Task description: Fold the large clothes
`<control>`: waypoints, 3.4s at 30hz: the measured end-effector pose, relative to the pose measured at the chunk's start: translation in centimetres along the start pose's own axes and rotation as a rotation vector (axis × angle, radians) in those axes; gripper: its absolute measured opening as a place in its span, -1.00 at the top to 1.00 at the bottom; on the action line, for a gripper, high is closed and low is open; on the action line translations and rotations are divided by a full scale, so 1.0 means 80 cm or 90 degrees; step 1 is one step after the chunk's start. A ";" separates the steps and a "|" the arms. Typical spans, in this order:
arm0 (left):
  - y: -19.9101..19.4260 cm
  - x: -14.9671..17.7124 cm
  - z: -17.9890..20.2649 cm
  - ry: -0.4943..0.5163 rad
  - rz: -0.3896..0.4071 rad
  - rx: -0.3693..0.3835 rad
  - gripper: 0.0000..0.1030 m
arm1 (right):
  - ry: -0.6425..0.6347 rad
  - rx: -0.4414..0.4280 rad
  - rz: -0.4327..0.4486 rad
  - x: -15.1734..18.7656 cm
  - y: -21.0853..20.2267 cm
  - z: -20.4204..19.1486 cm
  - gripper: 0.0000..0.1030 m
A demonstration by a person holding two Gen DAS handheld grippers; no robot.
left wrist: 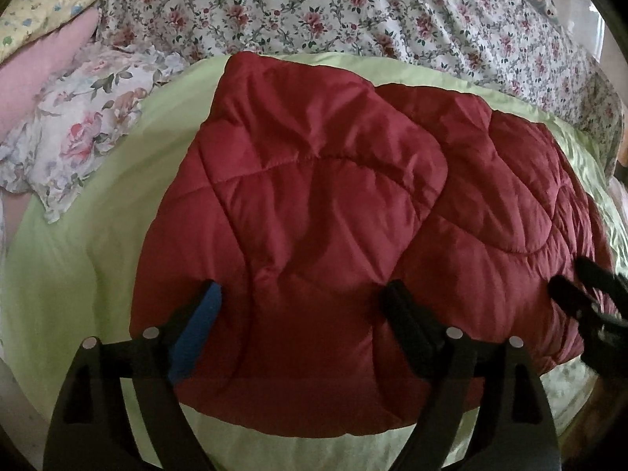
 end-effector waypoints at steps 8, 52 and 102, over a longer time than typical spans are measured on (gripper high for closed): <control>0.006 0.001 -0.002 -0.002 0.001 0.009 -0.76 | 0.032 0.008 -0.009 -0.023 0.033 0.020 -0.57; 0.032 -0.065 -0.048 -0.075 0.034 0.075 -0.99 | 0.127 0.055 -0.037 -0.062 0.115 0.081 -0.72; 0.011 0.022 -0.032 -0.031 0.007 0.072 -1.00 | 0.060 0.034 0.018 0.032 -0.023 0.056 -0.84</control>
Point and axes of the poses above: each gripper's, at about its wrist camera, not at the fingertips, and y roughly the way its jaws point, z to its right, x to its underside, the point moved 2 cm from there along y, roughly the way its jaws point, and after that the axes turned 15 degrees about x, right-handed, at the moved point
